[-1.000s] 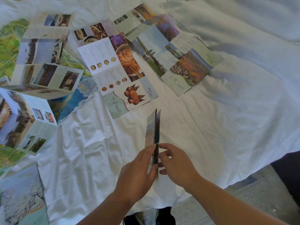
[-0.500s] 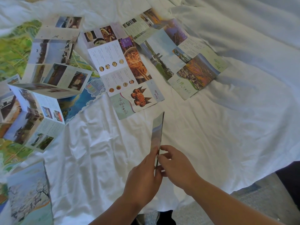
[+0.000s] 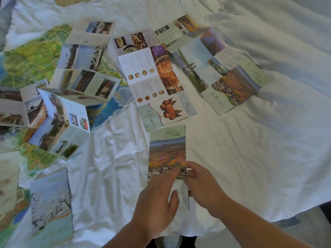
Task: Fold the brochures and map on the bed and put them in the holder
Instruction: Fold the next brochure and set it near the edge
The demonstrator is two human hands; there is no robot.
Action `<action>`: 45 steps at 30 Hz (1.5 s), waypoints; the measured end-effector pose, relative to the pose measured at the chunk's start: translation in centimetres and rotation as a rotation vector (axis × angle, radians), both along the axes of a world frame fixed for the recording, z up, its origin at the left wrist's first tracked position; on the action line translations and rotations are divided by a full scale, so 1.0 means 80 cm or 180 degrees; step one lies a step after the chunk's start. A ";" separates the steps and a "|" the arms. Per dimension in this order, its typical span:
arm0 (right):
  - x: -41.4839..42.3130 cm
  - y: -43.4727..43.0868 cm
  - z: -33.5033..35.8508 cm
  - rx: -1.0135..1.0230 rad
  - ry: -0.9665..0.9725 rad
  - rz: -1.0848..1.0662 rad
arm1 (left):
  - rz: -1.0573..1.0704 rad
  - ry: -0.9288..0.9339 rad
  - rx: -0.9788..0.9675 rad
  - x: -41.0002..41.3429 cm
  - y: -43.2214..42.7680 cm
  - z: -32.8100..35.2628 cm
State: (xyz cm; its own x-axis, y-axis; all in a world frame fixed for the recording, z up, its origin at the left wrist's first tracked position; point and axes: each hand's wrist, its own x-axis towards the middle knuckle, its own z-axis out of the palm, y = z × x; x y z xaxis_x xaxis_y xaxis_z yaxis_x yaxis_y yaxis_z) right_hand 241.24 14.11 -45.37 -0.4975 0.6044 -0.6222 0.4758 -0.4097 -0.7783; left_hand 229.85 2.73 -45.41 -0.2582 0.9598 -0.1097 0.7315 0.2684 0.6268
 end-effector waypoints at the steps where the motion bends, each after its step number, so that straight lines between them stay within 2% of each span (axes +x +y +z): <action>1: -0.006 -0.005 -0.003 -0.0154 0.0097 -0.0031 | 0.0024 0.0085 0.0093 -0.006 -0.009 -0.002; 3: -0.016 -0.017 -0.018 -0.0194 -0.0082 0.0218 | -0.0059 0.0255 -0.0026 -0.017 -0.028 -0.009; 4: -0.018 -0.024 -0.027 0.0004 -0.0420 0.0575 | -0.0153 0.0296 -0.0334 -0.021 -0.039 -0.017; 6: -0.019 -0.036 -0.048 0.0706 -0.1219 0.1482 | -0.0286 0.0246 -0.0914 -0.026 -0.063 -0.042; 8: -0.017 -0.048 -0.062 0.1472 -0.1668 0.2135 | -0.0404 0.0251 -0.1306 -0.028 -0.081 -0.067; 10: -0.019 -0.058 -0.073 0.2044 -0.1657 0.2591 | -0.0422 0.0272 -0.1451 -0.030 -0.088 -0.083; 13: -0.026 -0.055 -0.086 0.2403 -0.1633 0.3095 | -0.0370 0.0258 -0.1307 -0.036 -0.078 -0.095; 17: -0.052 -0.029 -0.100 0.2613 -0.1672 0.3132 | -0.0321 0.0379 -0.1019 -0.057 -0.037 -0.112; 21: -0.075 0.004 -0.114 0.2654 -0.1729 0.3216 | -0.0462 0.0720 -0.1140 -0.083 0.011 -0.132; 26: -0.082 0.019 -0.124 0.2659 -0.1818 0.3466 | -0.0395 0.0760 -0.1272 -0.105 0.040 -0.144; 30: -0.070 0.012 -0.125 0.2632 -0.1827 0.3534 | -0.0475 0.0807 -0.1306 -0.095 0.027 -0.144; 34: -0.056 -0.006 -0.124 0.2624 -0.1841 0.3604 | -0.0488 0.0616 -0.1298 -0.074 -0.002 -0.136; 41: -0.025 -0.048 -0.127 0.2540 -0.1750 0.3700 | -0.0723 0.0742 -0.1458 -0.034 -0.057 -0.116; 45: -0.013 -0.059 -0.125 0.2495 -0.1771 0.3827 | -0.0616 0.0642 -0.1292 -0.021 -0.068 -0.101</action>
